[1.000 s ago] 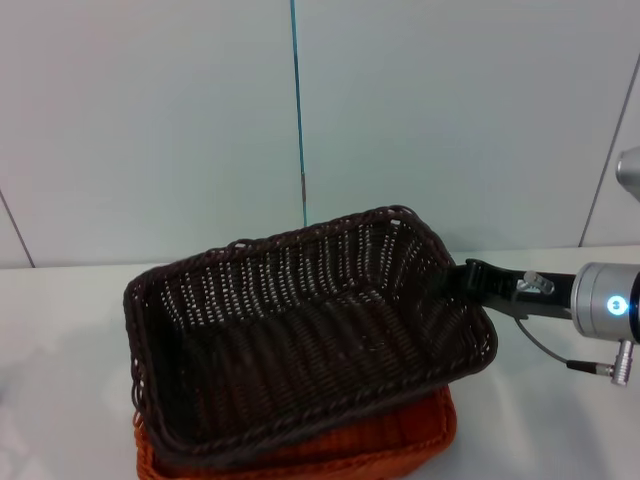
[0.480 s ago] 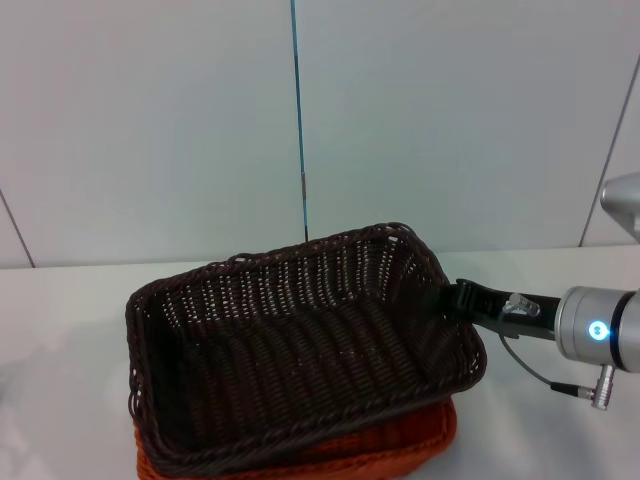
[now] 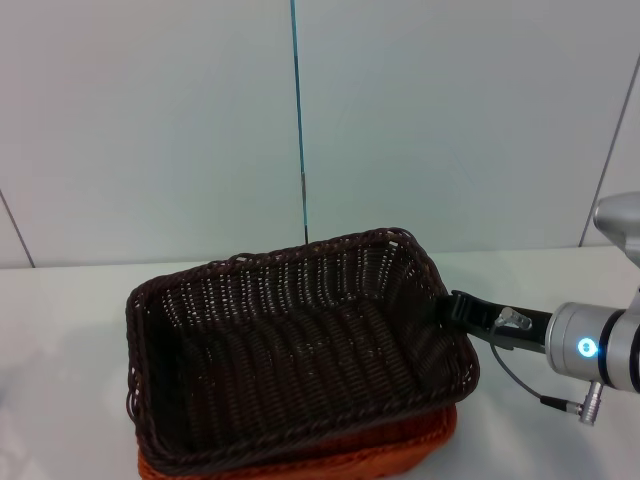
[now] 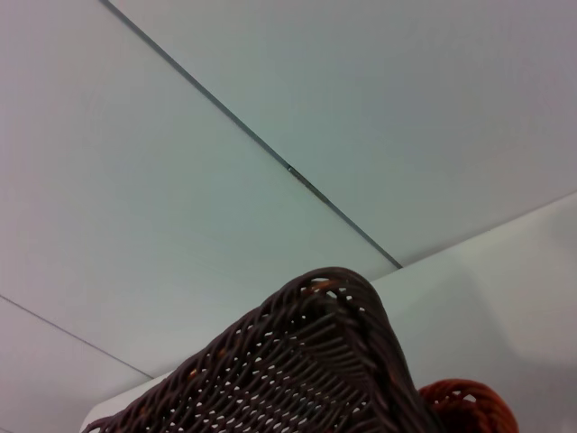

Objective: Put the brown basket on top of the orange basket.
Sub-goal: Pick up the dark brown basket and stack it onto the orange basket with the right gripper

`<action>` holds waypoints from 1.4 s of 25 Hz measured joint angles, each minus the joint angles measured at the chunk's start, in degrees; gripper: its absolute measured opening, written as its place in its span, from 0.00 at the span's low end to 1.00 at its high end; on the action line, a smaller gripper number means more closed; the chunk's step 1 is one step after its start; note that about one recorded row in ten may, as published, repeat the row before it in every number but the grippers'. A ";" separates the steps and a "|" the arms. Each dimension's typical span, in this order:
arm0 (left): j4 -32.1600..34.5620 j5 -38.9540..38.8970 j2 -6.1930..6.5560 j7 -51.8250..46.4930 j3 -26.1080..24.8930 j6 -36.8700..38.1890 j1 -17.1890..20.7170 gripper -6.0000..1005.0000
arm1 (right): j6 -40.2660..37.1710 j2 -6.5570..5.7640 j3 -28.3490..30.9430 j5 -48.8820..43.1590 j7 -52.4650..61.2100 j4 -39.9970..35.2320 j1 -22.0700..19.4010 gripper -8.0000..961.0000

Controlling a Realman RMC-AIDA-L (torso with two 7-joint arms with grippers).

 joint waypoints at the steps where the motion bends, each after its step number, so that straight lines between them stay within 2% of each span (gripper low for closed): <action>1: -0.01 0.00 -0.13 0.01 0.00 0.00 0.15 0.88 | 0.18 0.00 -0.17 0.06 -0.05 -0.01 -0.05 0.25; 13: -0.11 0.00 -0.97 0.01 0.00 0.00 1.23 0.88 | -0.04 -0.04 -1.58 1.62 -0.30 1.41 -0.26 0.25; 24: 0.60 0.00 -1.03 0.01 0.00 0.27 1.66 0.88 | 0.63 0.00 -3.28 1.90 1.91 7.33 -6.38 0.26; 35: 0.69 0.30 -1.12 0.02 0.00 0.10 1.98 0.89 | 3.26 -0.07 -4.82 1.76 1.96 5.64 -6.71 0.26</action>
